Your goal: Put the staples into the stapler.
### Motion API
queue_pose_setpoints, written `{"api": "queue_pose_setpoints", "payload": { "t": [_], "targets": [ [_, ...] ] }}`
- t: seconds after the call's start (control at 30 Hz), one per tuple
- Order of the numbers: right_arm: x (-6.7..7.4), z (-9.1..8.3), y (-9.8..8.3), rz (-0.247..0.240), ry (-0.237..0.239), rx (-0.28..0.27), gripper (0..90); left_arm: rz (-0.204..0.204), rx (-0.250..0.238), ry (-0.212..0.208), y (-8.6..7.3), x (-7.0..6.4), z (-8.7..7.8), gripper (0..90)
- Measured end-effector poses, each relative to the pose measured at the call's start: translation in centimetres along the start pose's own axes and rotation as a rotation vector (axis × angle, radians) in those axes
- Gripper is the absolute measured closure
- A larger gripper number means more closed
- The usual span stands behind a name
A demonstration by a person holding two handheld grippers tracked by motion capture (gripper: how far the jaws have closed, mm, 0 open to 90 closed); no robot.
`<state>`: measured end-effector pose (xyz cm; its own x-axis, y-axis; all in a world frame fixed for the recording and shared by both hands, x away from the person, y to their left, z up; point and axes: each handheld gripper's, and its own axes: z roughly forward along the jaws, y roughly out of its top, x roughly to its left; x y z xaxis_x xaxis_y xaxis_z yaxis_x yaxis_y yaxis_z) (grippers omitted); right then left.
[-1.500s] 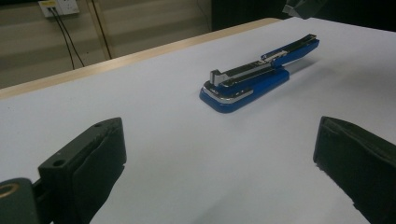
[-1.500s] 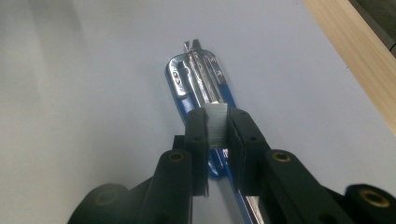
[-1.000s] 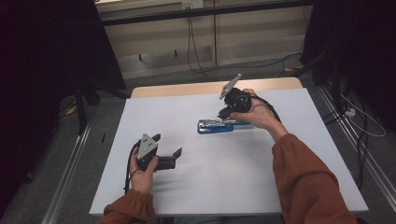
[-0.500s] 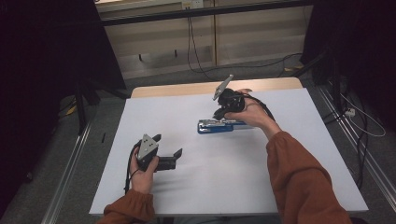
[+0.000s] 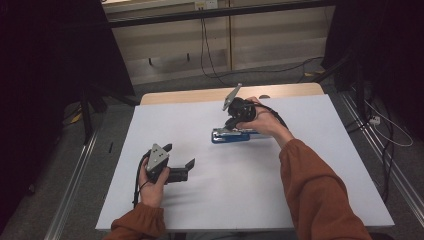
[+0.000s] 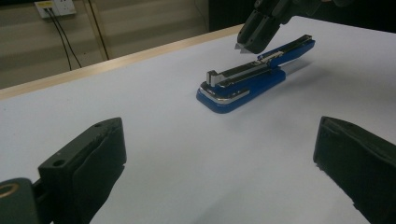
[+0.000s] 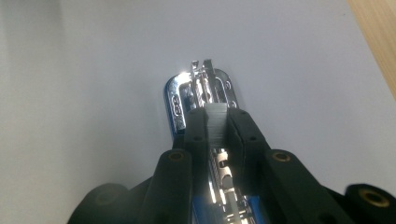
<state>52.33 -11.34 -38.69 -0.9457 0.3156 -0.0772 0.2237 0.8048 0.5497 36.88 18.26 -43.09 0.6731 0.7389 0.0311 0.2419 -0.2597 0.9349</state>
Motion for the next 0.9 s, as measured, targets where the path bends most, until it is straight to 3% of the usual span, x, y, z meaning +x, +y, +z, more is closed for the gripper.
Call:
{"api": "queue_pose_setpoints", "payload": {
  "t": [0.9],
  "targets": [
    [0.0, 2.2, 1.2, -0.029, 0.034, 0.014, 79.5, 0.001, 0.0, 0.003, 0.0, 0.1, 0.0, 2.5]
  ]
}}
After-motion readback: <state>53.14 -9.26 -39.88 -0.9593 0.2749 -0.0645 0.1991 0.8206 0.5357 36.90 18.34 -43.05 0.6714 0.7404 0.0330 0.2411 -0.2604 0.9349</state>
